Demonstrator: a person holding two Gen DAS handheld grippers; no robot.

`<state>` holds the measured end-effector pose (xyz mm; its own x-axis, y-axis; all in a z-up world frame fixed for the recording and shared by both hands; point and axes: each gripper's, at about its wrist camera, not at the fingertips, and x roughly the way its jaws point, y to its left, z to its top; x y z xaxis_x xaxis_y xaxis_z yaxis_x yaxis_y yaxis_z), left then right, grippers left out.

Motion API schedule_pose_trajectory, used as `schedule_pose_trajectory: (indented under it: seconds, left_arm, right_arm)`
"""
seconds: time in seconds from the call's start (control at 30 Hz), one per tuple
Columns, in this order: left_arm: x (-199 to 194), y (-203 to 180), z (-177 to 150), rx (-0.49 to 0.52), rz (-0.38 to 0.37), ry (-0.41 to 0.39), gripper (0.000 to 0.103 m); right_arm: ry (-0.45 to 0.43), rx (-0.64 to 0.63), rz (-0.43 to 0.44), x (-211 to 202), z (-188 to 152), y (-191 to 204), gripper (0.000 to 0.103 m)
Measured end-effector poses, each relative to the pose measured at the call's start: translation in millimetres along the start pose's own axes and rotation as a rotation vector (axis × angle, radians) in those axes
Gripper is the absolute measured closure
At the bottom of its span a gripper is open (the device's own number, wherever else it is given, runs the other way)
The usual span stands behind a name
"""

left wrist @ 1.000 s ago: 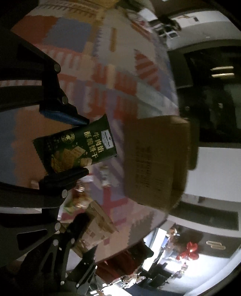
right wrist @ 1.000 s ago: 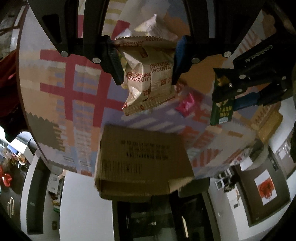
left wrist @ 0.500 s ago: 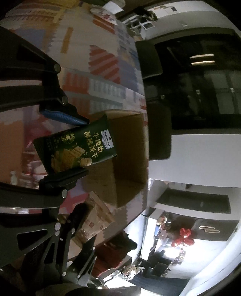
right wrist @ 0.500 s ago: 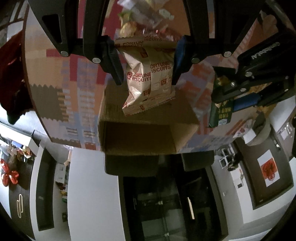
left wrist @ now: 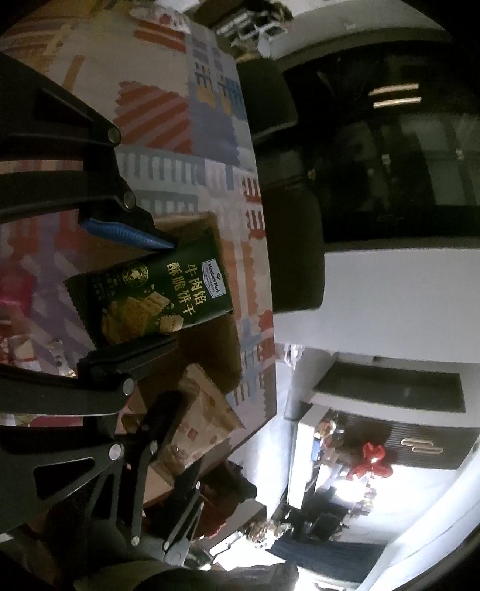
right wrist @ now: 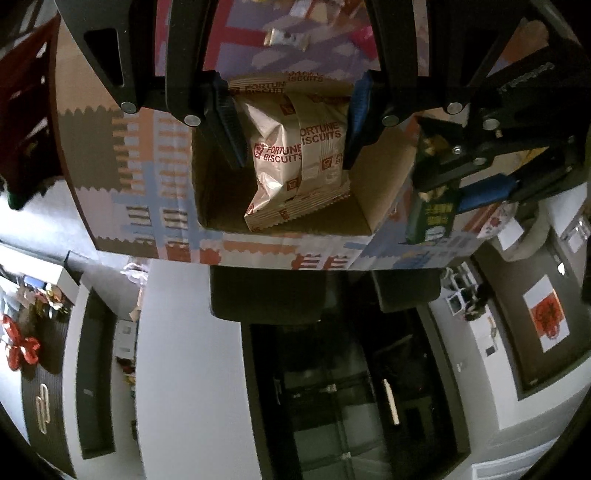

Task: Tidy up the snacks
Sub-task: 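Carry both bags to the cardboard box and drop them inside, then move both tools back over the remaining snacks on the table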

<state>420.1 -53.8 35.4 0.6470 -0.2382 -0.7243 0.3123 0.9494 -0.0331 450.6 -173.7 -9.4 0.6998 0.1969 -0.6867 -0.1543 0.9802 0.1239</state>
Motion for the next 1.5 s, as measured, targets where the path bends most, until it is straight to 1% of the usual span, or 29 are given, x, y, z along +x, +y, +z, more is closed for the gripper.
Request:
schedule_pose_trajectory:
  seconds: [0.03, 0.1, 0.17, 0.3, 0.33, 0.4, 0.43, 0.47, 0.5, 0.53, 0.63, 0.7, 0.8, 0.97, 1.07, 1.17, 1.3, 1.4, 1.5]
  left_arm:
    - [9, 2, 5, 0.003, -0.019, 0.025, 0.057]
    - [19, 4, 9, 0.004, -0.052, 0.047, 0.057]
    - [34, 7, 12, 0.006, -0.052, 0.091, 0.057]
    - [59, 17, 15, -0.030, -0.054, 0.139, 0.056]
    - [65, 19, 14, -0.032, -0.044, 0.148, 0.054]
    - [68, 22, 13, -0.027, -0.015, 0.149, 0.046]
    - [68, 23, 13, -0.025, 0.003, 0.144, 0.042]
    - [66, 24, 12, -0.026, 0.017, 0.133, 0.039]
    - [63, 25, 12, -0.025, 0.027, 0.126, 0.036]
    - [59, 26, 11, -0.024, 0.038, 0.119, 0.032]
    - [47, 24, 7, -0.010, 0.073, 0.097, 0.031]
    - [39, 23, 5, -0.004, 0.079, 0.077, 0.028]
    - [24, 21, -2, -0.013, 0.088, 0.051, 0.028]
    - [-3, 19, -18, -0.047, 0.066, 0.029, 0.027]
    - [-20, 12, -28, -0.046, 0.040, 0.007, 0.027]
    - [-39, 4, -39, -0.037, 0.033, -0.027, 0.027]
    - [-57, -7, -56, -0.028, 0.027, -0.048, 0.027]
    - [-62, -15, -72, -0.026, 0.002, -0.034, 0.027]
    - [-64, -24, -90, -0.011, -0.013, -0.019, 0.027]
  right_arm:
    - [0.005, 0.000, 0.000, 4, 3, -1, 0.051]
    - [0.028, 0.013, -0.010, 16, 8, -4, 0.051]
    - [0.057, 0.024, -0.014, 28, 11, -9, 0.051]
    - [0.096, 0.033, -0.033, 47, 13, -13, 0.051]
    - [0.101, 0.026, -0.042, 52, 12, -13, 0.050]
    - [0.111, 0.018, -0.054, 58, 13, -13, 0.050]
    - [0.116, 0.021, -0.065, 60, 13, -14, 0.044]
    - [0.119, 0.031, -0.073, 62, 12, -17, 0.038]
    - [0.120, 0.040, -0.077, 62, 10, -19, 0.028]
    - [0.118, 0.045, -0.073, 62, 9, -21, 0.027]
    - [0.115, 0.044, -0.086, 57, 5, -23, 0.027]
    - [0.095, 0.034, -0.084, 48, 2, -19, 0.027]
    - [0.070, 0.014, -0.078, 32, -1, -13, 0.027]
    - [0.017, -0.011, -0.083, -3, -11, -4, 0.027]
    - [-0.005, -0.006, -0.063, -20, -17, 0, 0.027]
    - [-0.021, -0.007, -0.048, -36, -29, 3, 0.027]
    - [-0.013, 0.006, -0.022, -50, -46, 2, 0.027]
    - [0.008, 0.012, -0.005, -57, -61, 1, 0.027]
    - [0.021, 0.000, -0.009, -65, -78, 1, 0.027]
